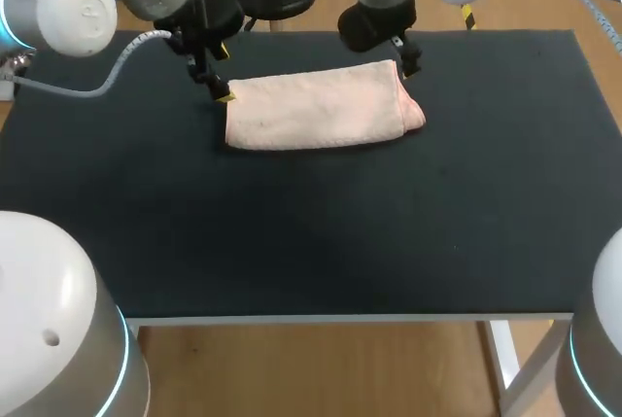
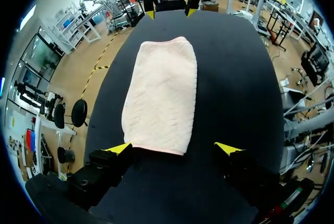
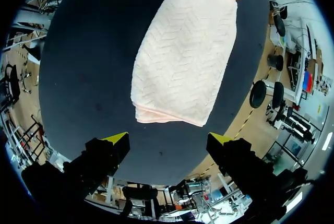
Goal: Fold the towel
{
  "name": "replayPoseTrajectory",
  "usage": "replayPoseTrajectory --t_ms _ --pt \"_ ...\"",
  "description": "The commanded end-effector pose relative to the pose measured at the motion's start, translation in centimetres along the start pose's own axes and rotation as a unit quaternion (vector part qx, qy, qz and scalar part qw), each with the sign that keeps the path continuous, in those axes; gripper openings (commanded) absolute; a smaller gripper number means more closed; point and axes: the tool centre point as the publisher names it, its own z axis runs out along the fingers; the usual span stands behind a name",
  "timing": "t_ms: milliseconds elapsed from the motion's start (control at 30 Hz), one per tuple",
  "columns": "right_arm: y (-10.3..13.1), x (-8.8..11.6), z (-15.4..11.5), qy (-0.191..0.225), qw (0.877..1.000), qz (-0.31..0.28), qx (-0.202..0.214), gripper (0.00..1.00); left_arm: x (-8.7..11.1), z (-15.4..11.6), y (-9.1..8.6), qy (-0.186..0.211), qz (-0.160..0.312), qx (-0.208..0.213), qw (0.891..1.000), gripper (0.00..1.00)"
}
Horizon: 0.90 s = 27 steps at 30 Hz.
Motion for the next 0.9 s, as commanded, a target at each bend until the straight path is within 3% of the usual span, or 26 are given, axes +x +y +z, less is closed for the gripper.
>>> replayPoseTrajectory --t_ms 33,533,567,700,900 --pt "-0.1 0.0 -0.1 0.001 1.000 0.000 0.000 1.00 0.0 0.0 0.0 0.001 0.001 0.001 1.000 1.00" --pt "-0.1 0.0 -0.1 0.001 1.000 0.000 0.000 1.00 0.0 0.0 0.0 0.001 0.001 0.001 1.000 1.00" --pt "-0.3 0.2 0.2 0.016 1.000 0.006 -0.007 1.00 0.0 0.0 0.0 0.001 0.001 0.001 1.000 1.00" --pt "-0.9 0.3 1.1 0.060 0.991 0.103 -0.057 1.00 0.0 0.0 0.0 0.001 0.001 0.001 1.000 1.00" --pt "-1.7 0.2 1.1 0.111 0.964 0.203 -0.129 1.00 0.0 0.0 0.0 0.001 0.001 0.001 1.000 1.00"
